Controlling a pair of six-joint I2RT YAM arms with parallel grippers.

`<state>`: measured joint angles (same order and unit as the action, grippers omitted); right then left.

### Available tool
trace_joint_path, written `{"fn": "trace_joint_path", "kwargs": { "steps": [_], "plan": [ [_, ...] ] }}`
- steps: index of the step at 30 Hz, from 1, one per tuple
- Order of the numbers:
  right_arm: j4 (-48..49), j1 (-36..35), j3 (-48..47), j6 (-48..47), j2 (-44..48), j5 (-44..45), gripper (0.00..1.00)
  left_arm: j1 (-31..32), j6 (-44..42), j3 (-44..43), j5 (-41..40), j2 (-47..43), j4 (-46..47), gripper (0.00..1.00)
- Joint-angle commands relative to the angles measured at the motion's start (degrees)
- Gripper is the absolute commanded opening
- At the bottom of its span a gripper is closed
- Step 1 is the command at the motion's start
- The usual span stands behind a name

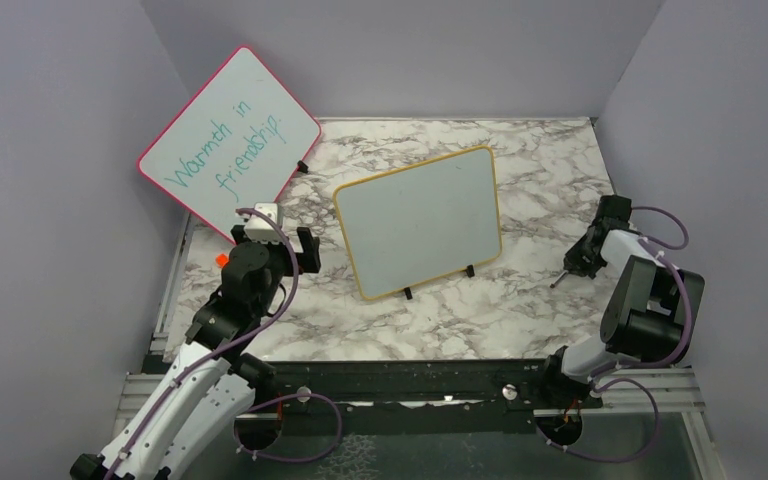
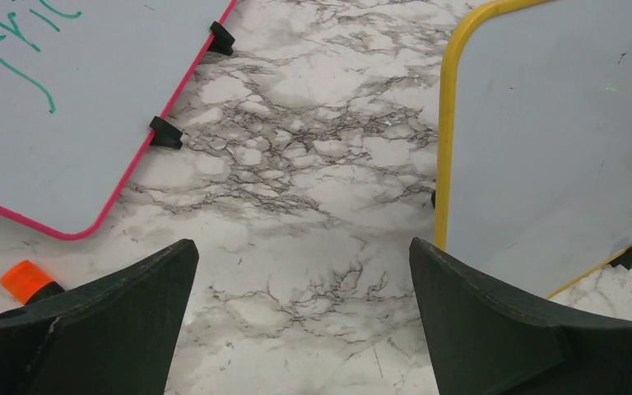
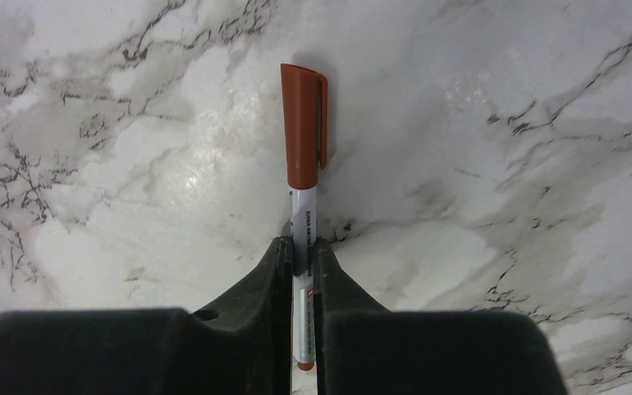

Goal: Write a sentence on the whiteboard
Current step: Open the whiteboard marker at the center of the board.

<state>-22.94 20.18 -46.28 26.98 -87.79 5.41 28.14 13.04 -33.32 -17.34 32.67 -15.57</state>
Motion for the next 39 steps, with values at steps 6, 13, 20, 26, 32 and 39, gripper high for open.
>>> {"fn": "trace_joint_path", "kwargs": {
  "steps": [6, 13, 20, 26, 32, 39],
  "plan": [
    [-7.7, -2.2, -0.6, -2.7, 10.9, -8.1, 0.01, 0.1, 4.1, -0.1, 8.5, 0.1, 3.3, 0.87],
    [-11.8, -11.8, 0.0, -4.2, 23.1, -9.2, 0.01, 0.2, 4.1, -3.9, 11.7, 1.3, -1.0, 0.99],
    [-15.4, -26.9, -3.8, -5.6, 29.8, -12.2, 0.01, 0.2, 6.8, -9.9, 16.8, 4.3, -7.4, 0.99],
    [-16.9, -35.4, -10.8, -10.3, 30.3, -17.8, 0.01, 0.2, 13.2, -15.5, 23.9, 9.2, -13.1, 0.99],
    [-16.5, -46.3, -17.2, -15.5, 24.7, -19.8, 0.01, 0.2, 20.5, -18.8, 28.4, 12.4, -15.7, 0.99],
    [-15.8, -56.1, -23.7, -23.3, 18.1, -21.3, 0.01, 0.2, 30.4, -20.5, 32.3, 15.9, -16.1, 0.99]
  ]
}}
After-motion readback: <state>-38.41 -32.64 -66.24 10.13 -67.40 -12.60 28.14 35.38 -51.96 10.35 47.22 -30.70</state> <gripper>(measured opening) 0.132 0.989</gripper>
